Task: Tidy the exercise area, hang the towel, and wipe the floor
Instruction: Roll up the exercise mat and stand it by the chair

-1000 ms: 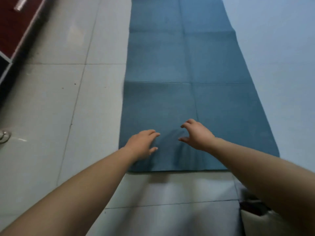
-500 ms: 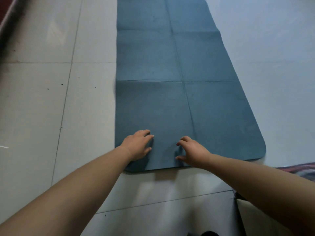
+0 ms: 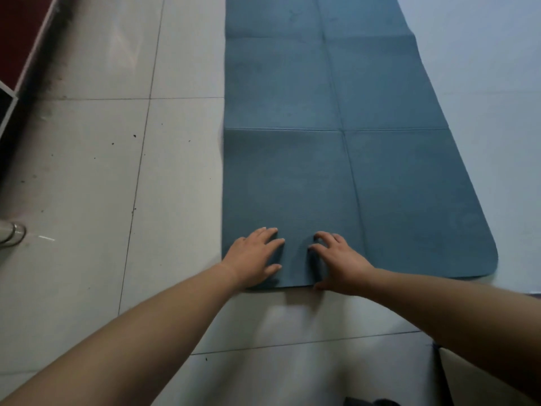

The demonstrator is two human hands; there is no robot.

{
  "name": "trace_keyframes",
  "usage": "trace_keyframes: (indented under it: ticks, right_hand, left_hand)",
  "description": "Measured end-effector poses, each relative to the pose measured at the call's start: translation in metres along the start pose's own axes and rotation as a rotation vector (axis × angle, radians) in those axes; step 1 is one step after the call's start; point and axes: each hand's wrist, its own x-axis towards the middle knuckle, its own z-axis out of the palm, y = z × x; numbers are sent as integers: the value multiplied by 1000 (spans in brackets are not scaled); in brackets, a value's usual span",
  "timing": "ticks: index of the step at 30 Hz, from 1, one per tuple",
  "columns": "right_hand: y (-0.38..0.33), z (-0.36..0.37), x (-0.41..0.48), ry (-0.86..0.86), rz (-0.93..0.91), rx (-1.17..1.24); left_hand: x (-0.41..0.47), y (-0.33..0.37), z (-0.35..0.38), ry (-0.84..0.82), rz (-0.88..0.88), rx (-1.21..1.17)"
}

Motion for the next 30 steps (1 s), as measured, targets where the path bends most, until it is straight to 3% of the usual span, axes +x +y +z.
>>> trace_keyframes:
  ticks: [8,16,21,30]
  right_hand:
    - [5,-16,-9,2,-57,142]
    - [5,-53,-14,237,-10,253]
    - [10,-84,-8,344,30,292]
    - [24,-110,-7,528,49,288]
  left_hand:
    - [11,1,-35,-64,93,-178]
    - [13,20,-74,-131,109,-439]
    - [21,17,-99,59,148,-195]
    - [28,0,-124,320,-10,-209]
